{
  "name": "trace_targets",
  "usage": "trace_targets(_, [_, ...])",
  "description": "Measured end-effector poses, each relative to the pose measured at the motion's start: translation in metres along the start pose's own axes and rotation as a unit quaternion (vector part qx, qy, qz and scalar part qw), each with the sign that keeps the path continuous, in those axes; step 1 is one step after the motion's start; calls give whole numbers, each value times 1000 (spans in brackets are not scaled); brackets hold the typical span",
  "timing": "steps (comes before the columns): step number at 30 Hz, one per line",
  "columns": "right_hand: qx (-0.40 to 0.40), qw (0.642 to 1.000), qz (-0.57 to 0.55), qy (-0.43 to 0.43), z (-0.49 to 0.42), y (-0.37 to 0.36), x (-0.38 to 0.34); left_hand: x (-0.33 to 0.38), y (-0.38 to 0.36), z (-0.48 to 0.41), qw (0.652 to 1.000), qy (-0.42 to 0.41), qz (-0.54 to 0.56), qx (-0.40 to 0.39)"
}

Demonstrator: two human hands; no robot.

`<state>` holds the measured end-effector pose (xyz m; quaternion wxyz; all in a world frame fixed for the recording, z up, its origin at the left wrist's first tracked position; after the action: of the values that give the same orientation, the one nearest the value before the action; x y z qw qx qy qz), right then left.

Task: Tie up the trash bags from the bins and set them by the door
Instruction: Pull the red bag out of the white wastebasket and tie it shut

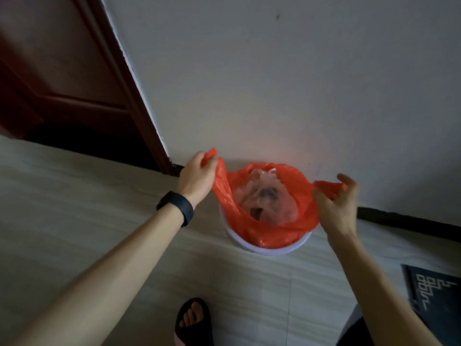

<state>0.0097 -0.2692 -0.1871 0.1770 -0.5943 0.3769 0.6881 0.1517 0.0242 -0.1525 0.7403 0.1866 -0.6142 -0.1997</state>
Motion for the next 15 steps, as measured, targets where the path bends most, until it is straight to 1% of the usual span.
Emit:
trace_targets(2, [-18, 1000, 12, 4, -17, -11, -16, 25, -8, -5, 999, -26, -42, -8])
trace_targets(3, [-23, 1000, -9, -1, -26, -15, -26, 37, -11, -8, 999, -26, -34, -12])
trace_targets(5, [-23, 993, -110, -31, -40, -22, -43, 52, -15, -14, 1000, -11, 7, -23])
trace_targets(6, [-23, 983, -171, -59, -47, -25, -50, 62, -17, -15, 999, -11, 24, -33])
trace_targets(7, [-26, 969, -221, -106, -53, -29, -50, 70, -20, -15, 998, -10, 37, -52])
trace_targets(8, [-38, 955, -245, -164, -55, -31, -46, 75, -24, -14, 996, -7, 45, -77])
trace_targets(10, [-110, 929, -242, -259, -51, -37, -41, 79, -33, -7, 989, 14, 59, -138])
trace_targets(11, [-155, 920, -231, -276, -48, -38, -43, 77, -38, -5, 984, 32, 64, -164])
trace_targets(13, [-221, 922, -183, -260, -42, -36, -51, 77, -41, -1, 977, 47, 69, -194])
trace_targets(14, [-228, 934, -149, -233, -41, -32, -58, 80, -38, -1, 979, 32, 68, -190])
trace_targets(15, [-213, 952, -115, -186, -44, -25, -68, 87, -33, 0, 980, 4, 80, -181])
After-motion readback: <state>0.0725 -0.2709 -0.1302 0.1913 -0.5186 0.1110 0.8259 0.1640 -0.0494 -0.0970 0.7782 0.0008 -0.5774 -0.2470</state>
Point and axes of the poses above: each hand's wrist, its own z-axis away from the middle knuckle, its own y-axis out of the back of the hand, x = y × z, the point moved 6 cm from there along -z, towards the middle knuckle, and after that the axes turned 7 degrees about y, right-handed, at the moved point
